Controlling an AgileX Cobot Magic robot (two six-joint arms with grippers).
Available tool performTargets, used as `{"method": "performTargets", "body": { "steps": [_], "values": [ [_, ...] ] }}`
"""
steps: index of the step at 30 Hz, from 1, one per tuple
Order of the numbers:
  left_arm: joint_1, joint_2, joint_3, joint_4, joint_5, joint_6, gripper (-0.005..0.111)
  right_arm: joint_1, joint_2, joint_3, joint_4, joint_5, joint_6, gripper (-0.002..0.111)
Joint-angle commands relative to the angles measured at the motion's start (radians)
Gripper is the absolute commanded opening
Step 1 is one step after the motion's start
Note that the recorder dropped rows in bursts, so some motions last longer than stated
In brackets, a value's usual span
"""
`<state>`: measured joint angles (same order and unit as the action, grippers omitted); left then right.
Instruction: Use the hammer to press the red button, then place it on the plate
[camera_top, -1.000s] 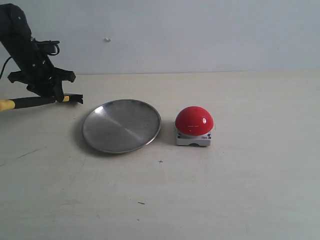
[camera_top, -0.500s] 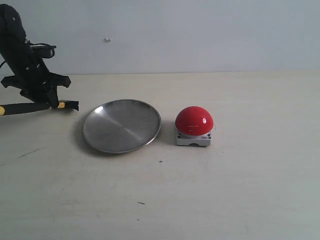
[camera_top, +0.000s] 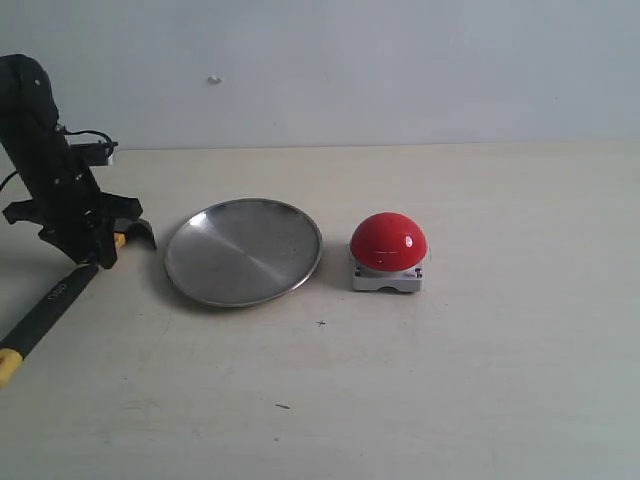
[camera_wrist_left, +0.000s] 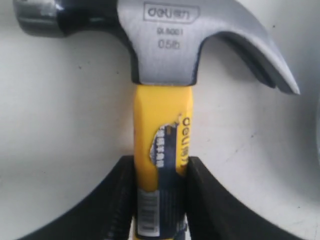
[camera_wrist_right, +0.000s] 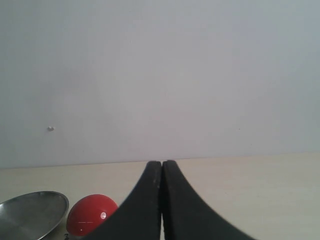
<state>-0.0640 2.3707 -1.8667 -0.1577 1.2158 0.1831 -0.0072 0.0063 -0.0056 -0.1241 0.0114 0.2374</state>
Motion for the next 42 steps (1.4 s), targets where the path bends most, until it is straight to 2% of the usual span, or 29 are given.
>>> {"method": "performTargets", "body": {
  "steps": [1, 21, 25, 42],
  "values": [
    [-0.015, -0.019, 0.017, -0.042, 0.005, -0.006, 0.000, -0.004, -0.006, 0.006, -0.005, -0.004, -0.001, 0.000],
    [-0.009, -0.168, 0.045, -0.059, -0.010, -0.014, 0.000, -0.004, -0.006, 0.006, -0.005, -0.004, -0.001, 0.000],
    [0.003, -0.176, 0.045, -0.110, -0.013, 0.020, 0.000, -0.004, -0.006, 0.006, -0.005, -0.004, -0.001, 0.000],
    [0.007, -0.176, 0.058, -0.116, -0.009, 0.047, 0.000, -0.004, -0.006, 0.006, -0.005, -0.004, -0.001, 0.000]
  ]
}}
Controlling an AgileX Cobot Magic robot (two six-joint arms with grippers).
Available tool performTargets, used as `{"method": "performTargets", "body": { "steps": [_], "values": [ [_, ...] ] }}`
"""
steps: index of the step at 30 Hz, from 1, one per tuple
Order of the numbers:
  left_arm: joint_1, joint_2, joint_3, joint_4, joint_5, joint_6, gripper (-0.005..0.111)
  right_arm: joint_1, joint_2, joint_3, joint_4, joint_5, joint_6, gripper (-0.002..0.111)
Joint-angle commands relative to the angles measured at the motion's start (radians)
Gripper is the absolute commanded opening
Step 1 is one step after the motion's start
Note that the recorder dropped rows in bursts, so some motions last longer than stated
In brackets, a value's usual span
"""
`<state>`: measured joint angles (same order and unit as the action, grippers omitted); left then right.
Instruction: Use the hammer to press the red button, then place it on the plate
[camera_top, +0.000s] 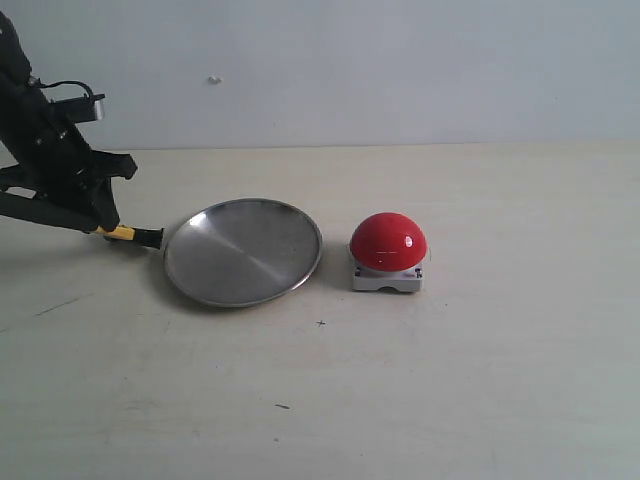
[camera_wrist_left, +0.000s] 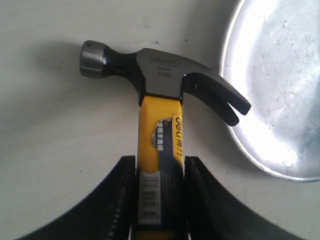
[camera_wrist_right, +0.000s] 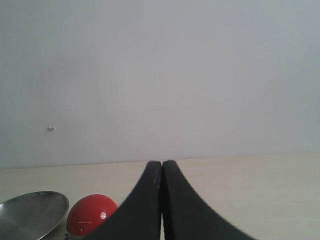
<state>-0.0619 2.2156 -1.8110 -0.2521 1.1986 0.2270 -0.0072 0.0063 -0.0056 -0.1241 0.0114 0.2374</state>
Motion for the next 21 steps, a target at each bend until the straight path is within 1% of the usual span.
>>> {"method": "performTargets", "body": {
  "steps": [1, 3, 5, 8, 14, 16, 19, 21],
  "values": [
    [0.005, -0.021, 0.002, -0.022, 0.008, 0.003, 0.000, -0.004, -0.006, 0.006, -0.005, -0.004, -0.001, 0.000],
    [0.005, -0.021, 0.002, -0.022, 0.009, 0.005, 0.000, -0.004, -0.006, 0.006, -0.005, -0.004, -0.001, 0.000],
    [0.005, -0.021, 0.002, -0.022, 0.009, 0.007, 0.000, -0.004, -0.006, 0.006, 0.001, -0.105, 0.019, 0.000],
    [0.005, -0.021, 0.002, -0.022, 0.007, 0.007, 0.000, -0.004, -0.006, 0.006, 0.056, -0.258, 0.139, 0.000],
    [0.005, -0.021, 0.002, -0.026, 0.015, 0.014, 0.000, -0.004, -0.006, 0.006, 0.070, -0.528, 0.157, 0.000],
    [0.005, -0.021, 0.002, -0.026, 0.015, 0.014, 0.000, -0.004, -0.006, 0.006, 0.070, -0.534, 0.192, 0.000],
    [0.005, -0.021, 0.002, -0.028, 0.020, 0.019, 0.000, -0.004, 0.000, 0.006, 0.088, -0.426, 0.236, 0.000],
    [0.005, -0.021, 0.002, -0.028, 0.020, 0.019, 0.000, -0.004, 0.072, -0.021, 0.070, -0.394, 0.229, 0.000]
  ]
}}
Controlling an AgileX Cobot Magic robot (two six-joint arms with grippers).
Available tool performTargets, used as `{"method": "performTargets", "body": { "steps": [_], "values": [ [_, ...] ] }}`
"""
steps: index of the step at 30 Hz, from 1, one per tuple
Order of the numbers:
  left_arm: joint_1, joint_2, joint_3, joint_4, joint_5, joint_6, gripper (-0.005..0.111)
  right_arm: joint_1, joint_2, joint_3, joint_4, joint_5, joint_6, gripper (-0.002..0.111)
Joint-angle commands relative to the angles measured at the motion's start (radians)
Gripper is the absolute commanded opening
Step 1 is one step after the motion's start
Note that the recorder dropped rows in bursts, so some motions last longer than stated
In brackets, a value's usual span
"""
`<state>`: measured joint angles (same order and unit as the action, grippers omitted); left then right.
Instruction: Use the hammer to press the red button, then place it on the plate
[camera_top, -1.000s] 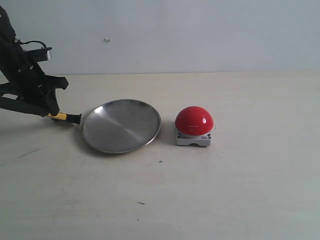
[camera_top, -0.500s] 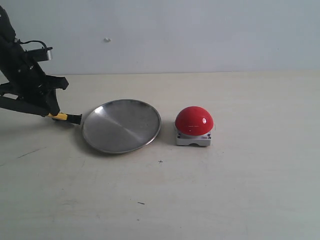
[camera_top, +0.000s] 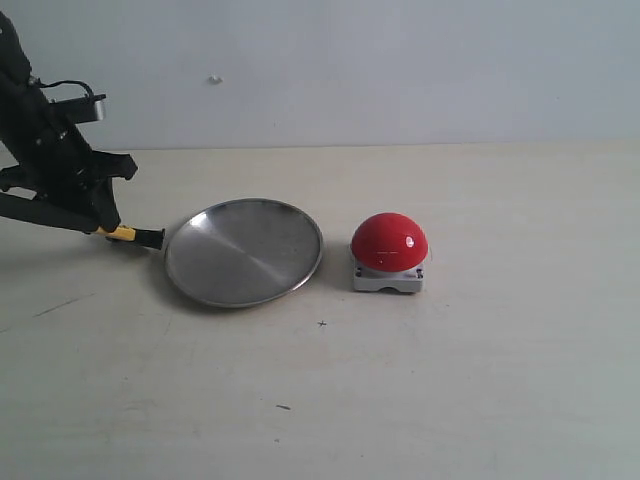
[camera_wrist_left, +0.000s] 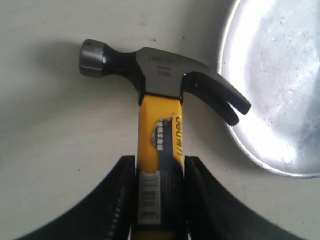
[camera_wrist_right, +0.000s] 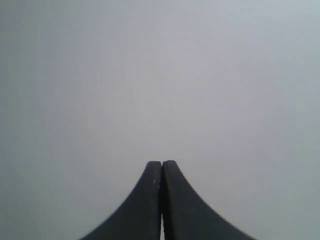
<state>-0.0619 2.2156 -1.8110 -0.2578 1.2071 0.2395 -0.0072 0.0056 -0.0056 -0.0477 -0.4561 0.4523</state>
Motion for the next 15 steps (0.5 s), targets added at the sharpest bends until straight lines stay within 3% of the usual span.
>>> {"method": "performTargets", "body": {
  "steps": [1, 10, 15],
  "values": [
    [0.005, -0.021, 0.002, -0.025, 0.011, 0.007, 0.000, -0.004, 0.113, -0.036, -0.015, 0.073, 0.006, 0.000],
    [0.005, -0.021, 0.002, -0.038, 0.009, 0.007, 0.000, -0.004, 0.764, -0.391, -0.317, 0.222, 0.021, 0.000],
    [0.005, -0.021, 0.002, -0.043, 0.014, 0.009, 0.000, 0.034, 1.086, -0.594, -0.790, 0.268, 0.223, 0.000]
  ]
}}
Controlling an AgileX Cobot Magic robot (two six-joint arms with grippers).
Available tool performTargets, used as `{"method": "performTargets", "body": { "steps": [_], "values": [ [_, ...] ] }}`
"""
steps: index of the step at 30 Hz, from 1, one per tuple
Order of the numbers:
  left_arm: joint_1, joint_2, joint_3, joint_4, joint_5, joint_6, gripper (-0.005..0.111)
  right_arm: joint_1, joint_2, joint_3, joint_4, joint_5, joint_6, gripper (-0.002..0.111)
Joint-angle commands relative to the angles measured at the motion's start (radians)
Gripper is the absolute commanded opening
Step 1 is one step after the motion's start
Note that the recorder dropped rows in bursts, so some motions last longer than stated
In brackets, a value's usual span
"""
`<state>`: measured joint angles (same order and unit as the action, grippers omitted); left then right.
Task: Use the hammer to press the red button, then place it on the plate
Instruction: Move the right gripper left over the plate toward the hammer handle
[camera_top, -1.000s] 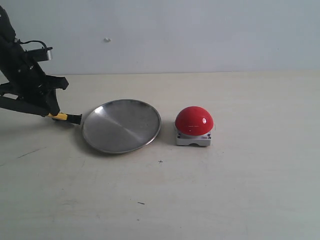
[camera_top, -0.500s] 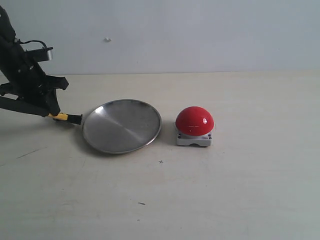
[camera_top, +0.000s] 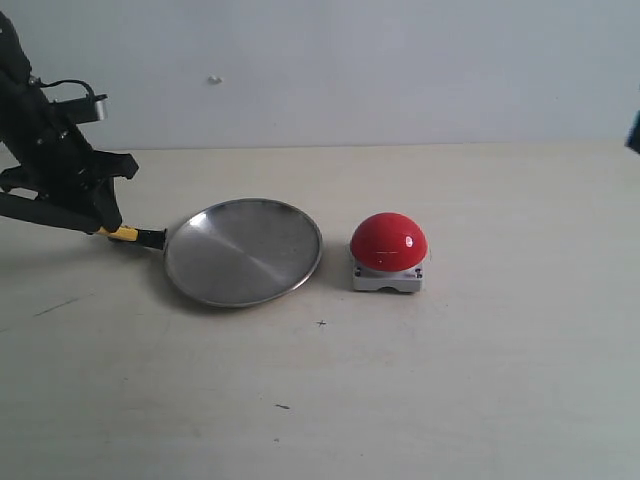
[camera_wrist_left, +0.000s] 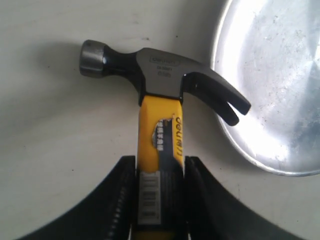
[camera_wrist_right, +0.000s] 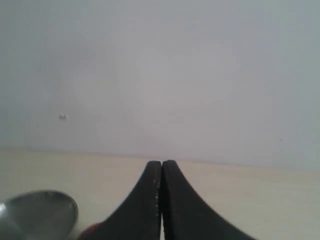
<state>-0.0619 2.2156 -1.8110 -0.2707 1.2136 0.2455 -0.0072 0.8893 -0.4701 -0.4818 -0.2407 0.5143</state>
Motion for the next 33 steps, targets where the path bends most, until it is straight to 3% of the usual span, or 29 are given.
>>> {"method": "performTargets", "body": {
  "steps": [1, 4, 7, 11, 15, 23, 31, 33],
  "values": [
    [0.005, -0.021, 0.002, -0.030, 0.008, 0.003, 0.000, 0.051, 0.258, -0.159, -0.479, 0.071, 0.234, 0.000],
    [0.005, -0.021, 0.002, -0.029, 0.008, 0.005, 0.000, 0.108, 0.409, -0.251, -0.798, 0.028, 0.473, 0.000],
    [0.005, -0.021, 0.002, -0.029, 0.008, 0.008, 0.000, 0.141, 0.524, -0.335, -1.045, -0.159, 0.619, 0.000],
    [0.005, -0.021, 0.002, -0.029, 0.008, 0.008, 0.000, 0.175, 0.655, -0.448, -1.258, -0.354, 0.785, 0.000],
    [0.005, -0.021, 0.002, -0.029, 0.008, 0.008, 0.000, 0.214, 0.762, -0.546, -1.263, -0.454, 0.856, 0.000],
    [0.005, -0.021, 0.002, -0.029, 0.008, 0.011, 0.000, 0.328, 0.871, -0.647, -1.263, -0.432, 0.926, 0.000],
    [0.005, -0.021, 0.002, -0.029, 0.008, 0.011, 0.000, 0.349, 0.938, -0.722, -1.263, -0.389, 1.589, 0.000],
    [0.003, -0.021, 0.002, -0.037, 0.008, 0.011, 0.000, 0.351, 0.954, -0.725, -1.212, -0.412, 1.614, 0.001]
  ]
}}
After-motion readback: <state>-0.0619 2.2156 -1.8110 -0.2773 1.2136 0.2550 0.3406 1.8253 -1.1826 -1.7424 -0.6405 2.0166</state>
